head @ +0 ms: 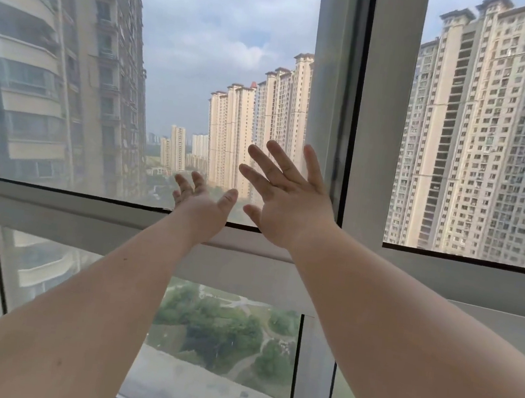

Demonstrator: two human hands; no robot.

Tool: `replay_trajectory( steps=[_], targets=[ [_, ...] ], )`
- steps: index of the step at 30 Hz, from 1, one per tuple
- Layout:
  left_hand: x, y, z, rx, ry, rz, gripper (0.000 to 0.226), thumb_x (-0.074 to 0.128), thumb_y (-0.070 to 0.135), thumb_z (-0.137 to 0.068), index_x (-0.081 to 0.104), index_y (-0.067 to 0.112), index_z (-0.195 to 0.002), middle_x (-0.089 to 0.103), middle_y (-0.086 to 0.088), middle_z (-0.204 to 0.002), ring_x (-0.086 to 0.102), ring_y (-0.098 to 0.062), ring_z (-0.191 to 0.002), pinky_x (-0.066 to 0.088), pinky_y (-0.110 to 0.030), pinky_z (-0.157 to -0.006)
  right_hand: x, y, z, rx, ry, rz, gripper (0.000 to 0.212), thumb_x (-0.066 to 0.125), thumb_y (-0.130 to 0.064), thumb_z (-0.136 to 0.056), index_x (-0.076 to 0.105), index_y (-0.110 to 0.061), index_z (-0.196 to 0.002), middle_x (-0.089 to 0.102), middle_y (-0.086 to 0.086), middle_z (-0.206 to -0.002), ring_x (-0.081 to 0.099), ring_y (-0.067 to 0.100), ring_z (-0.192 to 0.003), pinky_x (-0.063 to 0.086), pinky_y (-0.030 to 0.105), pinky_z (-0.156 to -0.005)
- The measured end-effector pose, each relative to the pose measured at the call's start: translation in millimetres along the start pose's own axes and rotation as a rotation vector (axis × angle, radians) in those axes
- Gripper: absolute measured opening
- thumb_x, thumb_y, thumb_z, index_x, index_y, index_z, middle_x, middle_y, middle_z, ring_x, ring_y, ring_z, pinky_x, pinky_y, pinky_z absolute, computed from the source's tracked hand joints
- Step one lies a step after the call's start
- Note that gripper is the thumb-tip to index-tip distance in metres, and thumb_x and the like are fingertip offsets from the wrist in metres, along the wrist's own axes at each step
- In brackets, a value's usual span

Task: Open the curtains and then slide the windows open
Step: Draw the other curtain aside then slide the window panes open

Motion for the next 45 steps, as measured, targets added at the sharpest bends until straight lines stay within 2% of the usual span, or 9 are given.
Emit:
replay_trajectory(
  steps=[8,13,16,19,23,31,38,41,45],
  targets=[
    [42.9,55.4,47.0,0.092,-0.101,0.067,0.085,0.024,0.066,-0.085,-0.019,0.021,-0.142,-0.035,-0.010,-0.147,-0.025,-0.030,-0.136,-0.005,-0.051,-0.109,-2.7,57.9,55.3,0.071,0.053,0.114,0.060,0.008,-0.058,-0.093,0.006,-0.038,-0.149,-0.016,-0.013,-0.153,-0.021,0.010,-0.140,-0.022,0.054,-0.108],
    [62.7,99.4,90.2,0.233,-0.273,0.096,0.078,0.017,0.069,-0.083,-0.006,0.028,-0.145,-0.030,-0.009,-0.150,-0.025,-0.030,-0.136,-0.005,-0.052,-0.109,-14.8,89.2,97.5,0.200,0.324,-0.022,0.042,0.051,-0.039,-0.091,0.060,-0.016,-0.125,0.042,0.003,-0.148,0.029,0.028,-0.140,0.009,0.067,-0.108],
    [57.3,109.1,108.1,0.432,-0.324,0.186,0.058,0.020,0.058,-0.091,0.030,0.030,-0.141,0.019,-0.011,-0.153,0.012,-0.026,-0.140,0.017,-0.039,-0.108,-27.6,84.4,97.6,0.342,0.376,-0.087,0.032,0.057,-0.034,-0.085,0.064,-0.011,-0.106,0.051,0.012,-0.136,0.038,0.034,-0.134,0.008,0.068,-0.107],
    [34.6,92.1,101.1,0.536,-0.059,0.270,0.038,0.032,0.053,-0.091,0.062,0.032,-0.100,0.065,0.001,-0.103,0.055,-0.021,-0.100,0.041,-0.028,-0.075,-40.4,70.6,86.3,0.267,0.384,-0.138,0.036,0.053,-0.036,-0.088,0.063,-0.012,-0.112,0.049,0.009,-0.138,0.036,0.029,-0.135,0.006,0.064,-0.110],
    [11.5,47.6,51.2,0.371,0.260,0.009,0.059,0.036,0.050,-0.090,0.032,0.019,-0.140,0.014,-0.004,-0.155,0.013,-0.023,-0.140,0.016,-0.045,-0.111,-46.0,64.7,75.5,0.225,0.259,-0.188,0.050,0.042,-0.043,-0.094,0.045,-0.018,-0.136,0.027,0.003,-0.155,0.011,0.023,-0.145,-0.005,0.056,-0.114],
    [48.4,50.7,36.6,0.330,0.010,-0.277,0.090,0.028,0.066,-0.083,-0.031,0.023,-0.136,-0.041,-0.012,-0.143,-0.029,-0.030,-0.135,-0.006,-0.047,-0.111,-42.2,84.3,72.2,0.212,0.152,-0.126,0.059,0.034,-0.048,-0.096,0.022,-0.024,-0.149,0.006,-0.002,-0.160,-0.006,0.020,-0.146,-0.010,0.051,-0.114],
    [48.9,70.9,64.8,0.669,-0.156,-0.095,0.071,0.048,0.046,-0.087,0.010,0.035,-0.145,-0.020,0.007,-0.152,-0.015,-0.012,-0.139,0.004,-0.033,-0.108,-45.8,78.6,64.9,0.136,0.202,-0.113,0.058,0.038,-0.045,-0.096,0.030,-0.018,-0.147,0.015,0.003,-0.159,0.003,0.023,-0.146,-0.005,0.050,-0.116],
    [19.0,54.9,56.4,0.699,0.123,0.127,0.044,0.052,0.033,-0.087,0.049,0.029,-0.130,0.024,0.012,-0.151,0.024,-0.010,-0.137,0.018,-0.025,-0.103,-42.3,79.7,63.2,0.153,0.154,-0.100,0.060,0.032,-0.049,-0.096,0.024,-0.022,-0.149,0.009,0.002,-0.160,-0.003,0.021,-0.146,-0.008,0.050,-0.115],
    [-15.1,22.1,26.5,0.235,0.527,0.131,0.069,0.050,0.033,-0.085,0.018,0.018,-0.144,-0.003,-0.003,-0.156,0.000,-0.024,-0.141,0.006,-0.041,-0.111,-31.6,105.0,80.4,0.253,0.116,-0.022,0.061,0.027,-0.052,-0.094,0.017,-0.028,-0.150,-0.001,-0.004,-0.161,-0.014,0.013,-0.144,-0.013,0.051,-0.113]
  ],
)
Point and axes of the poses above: each hand's wrist, its own z-axis away from the middle knuckle, its own x-axis out of the palm, y = z × x, the point moved 1 cm from there along -z, towards the middle knuckle
